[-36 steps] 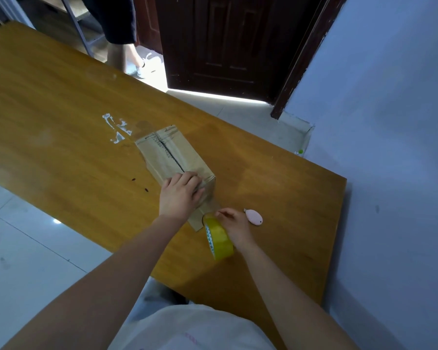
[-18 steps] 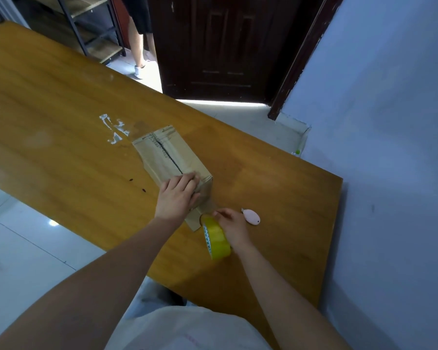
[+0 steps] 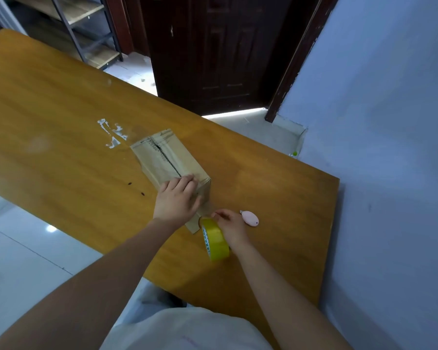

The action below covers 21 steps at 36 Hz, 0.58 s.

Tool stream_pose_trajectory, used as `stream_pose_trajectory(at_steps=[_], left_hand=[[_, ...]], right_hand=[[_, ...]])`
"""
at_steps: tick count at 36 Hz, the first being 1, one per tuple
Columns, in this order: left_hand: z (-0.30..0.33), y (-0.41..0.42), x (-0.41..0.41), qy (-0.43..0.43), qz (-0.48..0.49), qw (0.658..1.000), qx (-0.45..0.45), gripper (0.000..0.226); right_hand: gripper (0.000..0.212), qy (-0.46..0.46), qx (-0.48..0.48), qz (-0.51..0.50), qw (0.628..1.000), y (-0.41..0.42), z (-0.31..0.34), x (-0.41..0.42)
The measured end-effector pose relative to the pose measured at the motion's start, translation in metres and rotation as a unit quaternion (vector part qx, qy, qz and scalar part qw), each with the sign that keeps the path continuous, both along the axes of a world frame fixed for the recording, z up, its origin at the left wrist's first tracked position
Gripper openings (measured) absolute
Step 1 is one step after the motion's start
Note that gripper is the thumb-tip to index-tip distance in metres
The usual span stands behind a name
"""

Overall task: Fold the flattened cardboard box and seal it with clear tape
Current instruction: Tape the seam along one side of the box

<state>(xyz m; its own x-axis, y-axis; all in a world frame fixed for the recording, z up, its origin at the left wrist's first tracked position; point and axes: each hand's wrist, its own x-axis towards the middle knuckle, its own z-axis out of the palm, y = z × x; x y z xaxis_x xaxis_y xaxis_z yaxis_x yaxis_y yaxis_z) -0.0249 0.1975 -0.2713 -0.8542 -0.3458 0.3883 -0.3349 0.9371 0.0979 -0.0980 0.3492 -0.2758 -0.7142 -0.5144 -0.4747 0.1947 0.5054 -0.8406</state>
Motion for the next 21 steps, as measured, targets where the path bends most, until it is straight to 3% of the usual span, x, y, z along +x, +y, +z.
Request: stream_pose_trajectory(at_steps=[10,15,21], left_hand=[[-0.001,0.002,-0.015,-0.029,0.028,0.996,-0.08,0.024],[-0.003,0.003,-0.015,-0.064,0.038,0.992,-0.107,0.04],[0.003,0.006,-0.016,-0.118,0.065,0.988,-0.075,0.056]], right_hand=[[0.01,0.006,0.012,0.004,1.0,0.001,0.001,0.002],[0.017,0.004,0.018,0.004,1.0,0.001,0.001,0.003],[0.016,-0.006,0.019,0.003,1.0,0.0,0.005,0.003]])
